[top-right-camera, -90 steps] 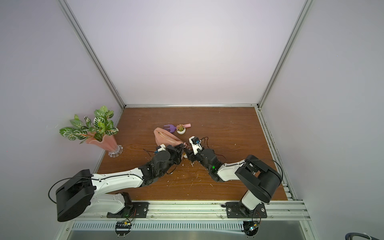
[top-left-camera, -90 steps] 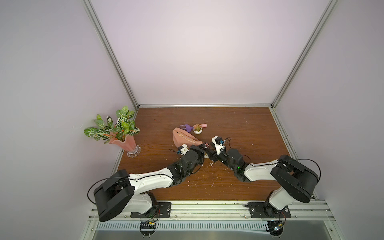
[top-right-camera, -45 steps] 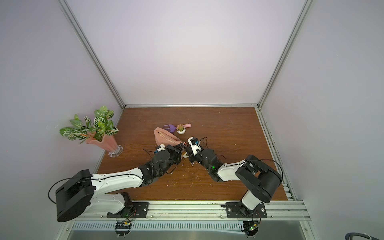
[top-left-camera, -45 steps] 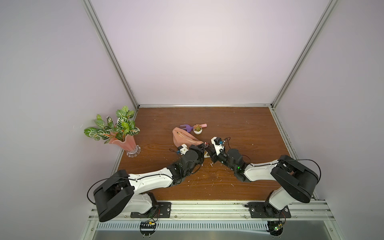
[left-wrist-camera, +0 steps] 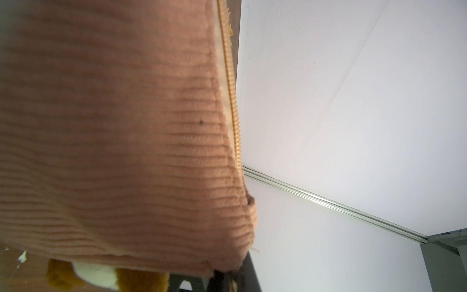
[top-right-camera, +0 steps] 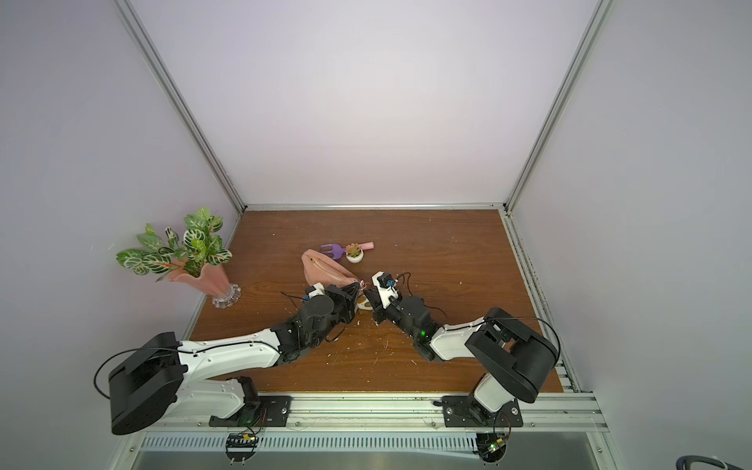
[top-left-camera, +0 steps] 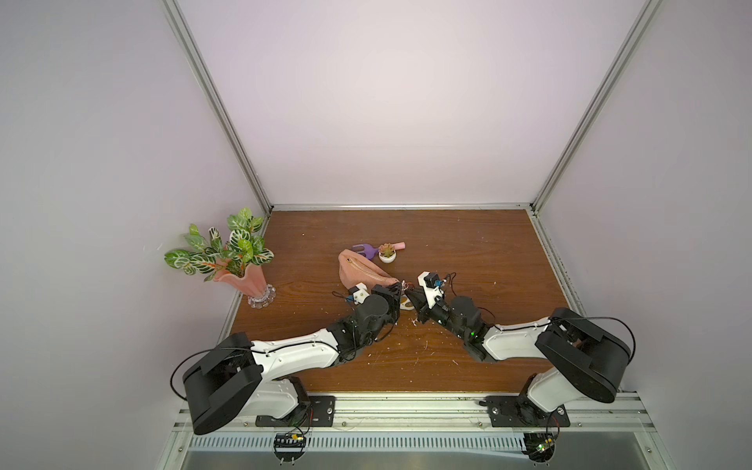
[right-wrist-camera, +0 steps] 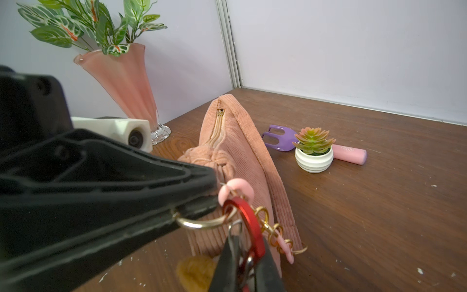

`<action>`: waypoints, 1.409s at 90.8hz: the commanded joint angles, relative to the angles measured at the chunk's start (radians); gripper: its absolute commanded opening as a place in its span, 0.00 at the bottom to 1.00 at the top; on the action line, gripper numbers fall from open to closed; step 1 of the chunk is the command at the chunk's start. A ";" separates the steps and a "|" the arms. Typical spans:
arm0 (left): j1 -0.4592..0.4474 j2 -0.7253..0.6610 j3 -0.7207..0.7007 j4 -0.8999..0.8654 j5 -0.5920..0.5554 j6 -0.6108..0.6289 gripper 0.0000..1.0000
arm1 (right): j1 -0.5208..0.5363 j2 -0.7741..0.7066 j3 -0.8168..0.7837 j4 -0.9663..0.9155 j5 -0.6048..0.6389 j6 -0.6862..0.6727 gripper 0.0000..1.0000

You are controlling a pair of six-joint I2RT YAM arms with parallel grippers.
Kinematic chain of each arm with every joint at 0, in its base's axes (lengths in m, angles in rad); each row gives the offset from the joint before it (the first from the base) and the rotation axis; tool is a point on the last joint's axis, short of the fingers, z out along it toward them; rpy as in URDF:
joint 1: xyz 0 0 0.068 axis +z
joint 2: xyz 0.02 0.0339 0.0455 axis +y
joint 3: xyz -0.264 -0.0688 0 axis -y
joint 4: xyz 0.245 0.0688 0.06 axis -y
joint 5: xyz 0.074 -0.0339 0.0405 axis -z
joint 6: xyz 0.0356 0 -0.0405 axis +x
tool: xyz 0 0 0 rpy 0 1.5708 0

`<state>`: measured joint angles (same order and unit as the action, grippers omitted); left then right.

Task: Remove the decoration from the bag
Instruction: Remove the decoration item from the bag.

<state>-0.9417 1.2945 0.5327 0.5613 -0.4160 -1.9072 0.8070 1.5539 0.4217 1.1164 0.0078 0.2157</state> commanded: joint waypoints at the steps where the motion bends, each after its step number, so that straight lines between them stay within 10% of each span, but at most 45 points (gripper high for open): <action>1: 0.005 -0.028 0.015 -0.016 -0.047 0.004 0.00 | -0.017 -0.038 -0.020 0.052 0.071 0.052 0.02; 128: 0.006 -0.015 -0.013 -0.084 -0.089 -0.014 0.00 | -0.105 -0.128 -0.026 0.124 0.065 0.198 0.00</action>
<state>-0.9501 1.2873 0.5415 0.5831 -0.3943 -1.9324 0.7734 1.4750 0.3923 1.1240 -0.0517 0.3641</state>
